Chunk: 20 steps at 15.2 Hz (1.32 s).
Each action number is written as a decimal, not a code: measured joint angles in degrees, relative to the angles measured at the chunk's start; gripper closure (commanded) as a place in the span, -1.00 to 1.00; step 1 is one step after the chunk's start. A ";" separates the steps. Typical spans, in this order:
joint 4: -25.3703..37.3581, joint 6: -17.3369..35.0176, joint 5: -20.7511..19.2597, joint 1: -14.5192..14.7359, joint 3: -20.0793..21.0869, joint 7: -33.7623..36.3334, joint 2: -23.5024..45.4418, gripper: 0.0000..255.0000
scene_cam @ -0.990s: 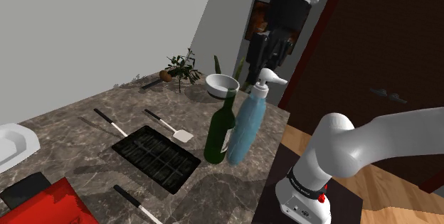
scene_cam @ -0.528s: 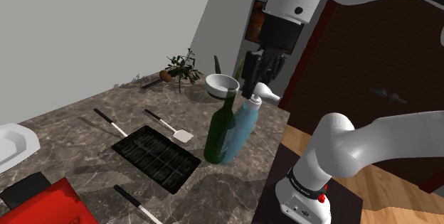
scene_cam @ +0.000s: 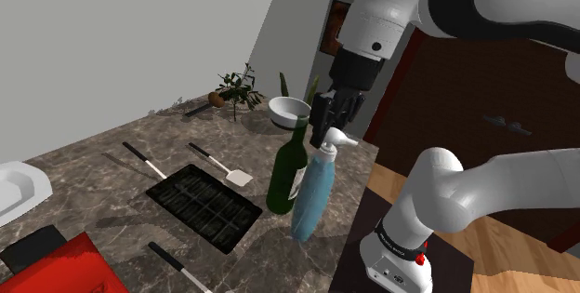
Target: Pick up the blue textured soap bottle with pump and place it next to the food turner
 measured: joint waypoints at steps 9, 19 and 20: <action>-7.51 6.06 1.64 0.64 1.63 -1.06 -1.42 1.00; -15.29 13.06 4.00 1.64 3.88 -2.11 -2.14 1.00; -15.97 13.88 4.33 1.76 4.24 -2.14 -2.01 1.00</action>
